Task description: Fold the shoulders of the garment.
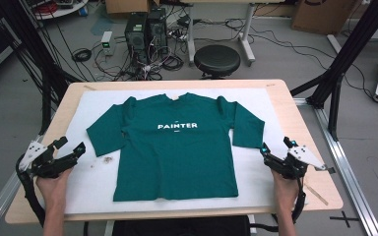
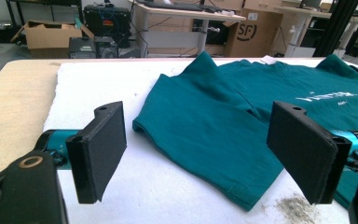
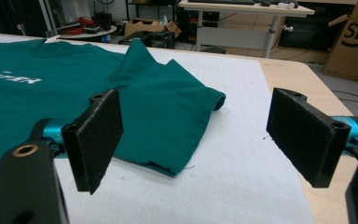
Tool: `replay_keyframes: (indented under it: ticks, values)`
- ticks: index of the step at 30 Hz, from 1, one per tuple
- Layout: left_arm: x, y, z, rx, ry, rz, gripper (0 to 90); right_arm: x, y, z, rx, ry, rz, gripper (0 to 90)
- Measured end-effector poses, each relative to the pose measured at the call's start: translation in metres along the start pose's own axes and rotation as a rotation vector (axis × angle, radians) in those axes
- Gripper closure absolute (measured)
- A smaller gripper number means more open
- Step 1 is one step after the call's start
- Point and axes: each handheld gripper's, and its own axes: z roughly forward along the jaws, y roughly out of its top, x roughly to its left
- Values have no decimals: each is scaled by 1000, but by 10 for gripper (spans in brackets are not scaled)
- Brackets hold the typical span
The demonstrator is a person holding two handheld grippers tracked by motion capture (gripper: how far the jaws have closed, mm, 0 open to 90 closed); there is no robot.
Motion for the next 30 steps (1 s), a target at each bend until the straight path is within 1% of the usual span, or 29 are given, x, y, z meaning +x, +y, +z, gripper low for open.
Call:
replay_keyframes:
  ticks: [7,13,17,18,21,25,26,28,30]
  values:
    - [0,0,0,3,7,-5,197,0,0,0,9,2,-3,187]
    - [-1,0,1,7,11,2,197,1,1,1,15,2,-12,187]
    - [-1,1,2,18,13,9,198,1,1,2,23,-1,-8,187]
    - [-2,1,2,22,13,12,201,1,1,2,24,-3,-16,187]
    - [-2,1,3,28,18,14,201,1,1,3,31,-7,-17,187]
    - [-2,1,3,27,20,9,201,1,1,3,24,-10,-12,187]
    - [-1,1,3,28,22,8,201,1,1,2,24,-10,-4,187]
    - [-2,1,4,37,34,-3,202,1,1,2,24,-10,-6,187]
    - [-1,1,4,42,35,1,201,1,1,2,24,-10,-7,187]
